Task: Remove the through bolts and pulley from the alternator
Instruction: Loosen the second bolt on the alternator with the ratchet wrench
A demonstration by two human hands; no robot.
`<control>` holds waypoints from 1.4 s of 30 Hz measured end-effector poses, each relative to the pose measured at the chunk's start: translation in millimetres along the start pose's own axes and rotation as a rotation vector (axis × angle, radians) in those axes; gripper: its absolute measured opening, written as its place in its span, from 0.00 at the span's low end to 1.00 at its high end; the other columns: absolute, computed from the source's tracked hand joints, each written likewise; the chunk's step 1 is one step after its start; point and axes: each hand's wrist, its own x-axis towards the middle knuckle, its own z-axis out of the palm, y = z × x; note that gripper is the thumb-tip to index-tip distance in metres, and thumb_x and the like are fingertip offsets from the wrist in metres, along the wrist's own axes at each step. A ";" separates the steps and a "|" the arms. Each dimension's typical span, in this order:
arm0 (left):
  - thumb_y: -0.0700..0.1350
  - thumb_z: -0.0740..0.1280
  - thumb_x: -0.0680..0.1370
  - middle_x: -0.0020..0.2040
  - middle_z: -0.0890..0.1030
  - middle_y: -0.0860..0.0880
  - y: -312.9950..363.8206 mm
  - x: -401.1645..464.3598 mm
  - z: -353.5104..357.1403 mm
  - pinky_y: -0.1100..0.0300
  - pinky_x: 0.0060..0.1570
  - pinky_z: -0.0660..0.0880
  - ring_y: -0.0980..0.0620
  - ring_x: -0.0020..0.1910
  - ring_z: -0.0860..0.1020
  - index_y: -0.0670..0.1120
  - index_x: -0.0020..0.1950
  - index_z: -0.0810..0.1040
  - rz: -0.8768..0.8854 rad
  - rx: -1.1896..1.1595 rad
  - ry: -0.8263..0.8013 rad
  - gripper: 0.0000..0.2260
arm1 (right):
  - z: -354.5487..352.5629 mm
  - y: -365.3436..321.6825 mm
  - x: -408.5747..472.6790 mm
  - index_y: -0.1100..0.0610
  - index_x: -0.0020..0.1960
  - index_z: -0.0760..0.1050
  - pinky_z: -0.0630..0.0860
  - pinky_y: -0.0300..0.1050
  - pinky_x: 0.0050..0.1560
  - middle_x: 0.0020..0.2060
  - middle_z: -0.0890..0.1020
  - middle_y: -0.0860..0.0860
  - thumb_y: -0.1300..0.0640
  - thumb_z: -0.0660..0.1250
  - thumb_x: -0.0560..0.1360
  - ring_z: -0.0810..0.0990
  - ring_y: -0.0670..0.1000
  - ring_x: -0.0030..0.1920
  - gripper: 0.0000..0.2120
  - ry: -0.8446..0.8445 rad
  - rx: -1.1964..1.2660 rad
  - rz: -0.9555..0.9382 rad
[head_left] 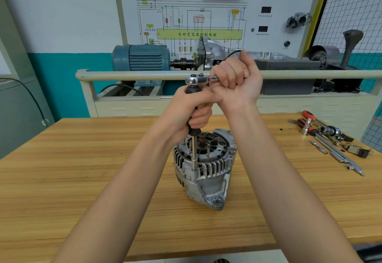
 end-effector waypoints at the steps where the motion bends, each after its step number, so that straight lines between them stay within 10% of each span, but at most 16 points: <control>1: 0.35 0.64 0.73 0.18 0.59 0.53 0.0 0.5 -0.6 0.71 0.18 0.54 0.58 0.15 0.56 0.49 0.22 0.62 -0.011 -0.003 0.013 0.22 | 1.0 0.5 -0.7 0.57 0.19 0.61 0.55 0.38 0.19 0.14 0.60 0.49 0.59 0.56 0.73 0.49 0.45 0.20 0.23 0.011 -0.025 -0.022; 12: 0.30 0.67 0.70 0.22 0.61 0.51 -10.5 11.8 16.0 0.63 0.25 0.53 0.53 0.24 0.56 0.47 0.26 0.61 0.169 0.191 0.617 0.20 | 20.1 41.4 -41.5 0.53 0.28 0.64 0.58 0.39 0.27 0.17 0.63 0.47 0.67 0.54 0.73 0.60 0.44 0.19 0.18 -0.268 -0.699 -0.621; 23: 0.34 0.67 0.70 0.19 0.63 0.51 0.4 -1.9 -1.7 0.67 0.20 0.60 0.54 0.17 0.60 0.48 0.23 0.67 0.010 0.067 0.004 0.18 | 0.4 1.2 -3.1 0.57 0.19 0.61 0.53 0.38 0.20 0.13 0.61 0.50 0.59 0.57 0.73 0.50 0.45 0.20 0.23 -0.037 0.024 -0.005; 35: 0.31 0.66 0.70 0.25 0.59 0.49 -9.6 12.2 20.7 0.60 0.28 0.52 0.51 0.26 0.55 0.47 0.27 0.60 0.113 0.182 0.624 0.20 | 16.8 26.6 -42.1 0.54 0.24 0.63 0.56 0.43 0.27 0.18 0.61 0.47 0.65 0.54 0.76 0.57 0.46 0.20 0.22 -0.213 -0.621 -0.492; 42: 0.29 0.65 0.72 0.21 0.62 0.52 -7.0 1.8 7.8 0.66 0.22 0.56 0.54 0.20 0.58 0.47 0.29 0.63 0.115 0.146 0.459 0.19 | 17.4 19.9 -32.1 0.54 0.21 0.60 0.57 0.40 0.25 0.16 0.61 0.46 0.63 0.55 0.75 0.54 0.46 0.20 0.24 -0.221 -0.585 -0.379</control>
